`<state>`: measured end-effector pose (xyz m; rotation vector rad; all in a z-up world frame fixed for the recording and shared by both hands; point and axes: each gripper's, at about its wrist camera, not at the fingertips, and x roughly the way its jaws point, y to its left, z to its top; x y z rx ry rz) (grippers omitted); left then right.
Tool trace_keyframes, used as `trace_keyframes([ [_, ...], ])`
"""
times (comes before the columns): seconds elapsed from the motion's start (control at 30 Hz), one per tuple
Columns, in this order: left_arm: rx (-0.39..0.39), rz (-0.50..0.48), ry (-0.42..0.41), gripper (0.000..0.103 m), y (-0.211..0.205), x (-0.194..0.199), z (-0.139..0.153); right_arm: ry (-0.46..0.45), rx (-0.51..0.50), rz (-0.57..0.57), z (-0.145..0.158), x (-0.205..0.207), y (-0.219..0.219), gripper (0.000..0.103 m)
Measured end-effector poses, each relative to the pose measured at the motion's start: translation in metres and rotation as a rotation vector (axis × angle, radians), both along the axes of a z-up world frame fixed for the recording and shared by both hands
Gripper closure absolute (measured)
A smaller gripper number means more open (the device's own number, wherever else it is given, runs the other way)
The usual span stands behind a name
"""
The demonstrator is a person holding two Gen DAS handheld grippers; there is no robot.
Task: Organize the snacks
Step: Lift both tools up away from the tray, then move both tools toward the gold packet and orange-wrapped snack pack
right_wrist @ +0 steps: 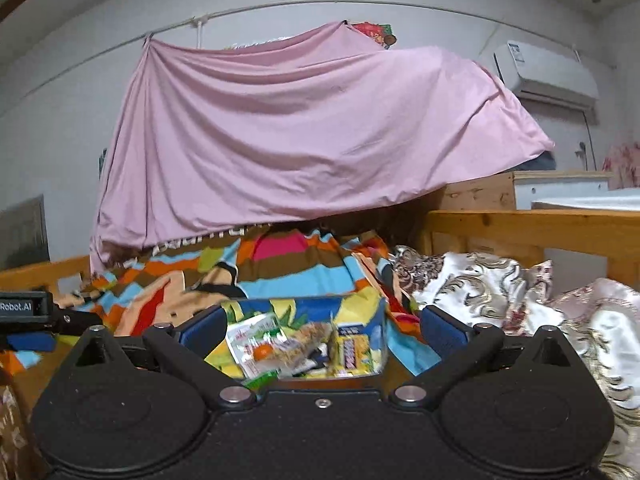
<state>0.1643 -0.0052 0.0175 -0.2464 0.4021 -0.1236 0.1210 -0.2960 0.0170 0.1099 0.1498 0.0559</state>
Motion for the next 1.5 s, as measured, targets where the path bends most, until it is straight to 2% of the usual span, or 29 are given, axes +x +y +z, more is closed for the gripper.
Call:
trace_keyframes([
  [0.1,0.009,0.004,-0.021,0.0,0.001,-0.014,-0.006,0.014,-0.029,-0.018,-0.003,-0.012,0.003,0.001],
  [0.33,0.113,-0.02,-0.077,0.0,0.0,-0.043,-0.015,0.028,-0.072,-0.055,-0.007,-0.029,0.013,0.001],
  [0.5,0.161,-0.026,-0.078,0.0,0.0,-0.045,-0.02,0.036,-0.126,-0.056,-0.01,-0.033,0.021,0.001],
  [0.7,0.221,-0.047,-0.059,0.0,-0.001,-0.043,-0.029,0.093,-0.162,-0.026,-0.016,-0.024,0.028,0.001],
  [0.97,0.236,-0.079,-0.012,0.0,-0.002,-0.035,-0.042,0.194,-0.189,0.013,-0.027,-0.005,0.038,0.001],
  [1.1,0.251,-0.078,0.041,0.0,0.0,-0.027,-0.049,0.25,-0.238,0.013,-0.033,0.002,0.046,0.001],
  [1.23,0.198,-0.12,0.086,0.0,0.01,-0.02,-0.05,0.258,-0.259,0.039,-0.035,0.004,0.051,0.001],
  [1.5,0.163,-0.074,0.117,0.0,0.018,-0.004,-0.053,0.277,-0.314,0.113,-0.038,0.01,0.065,0.001],
])
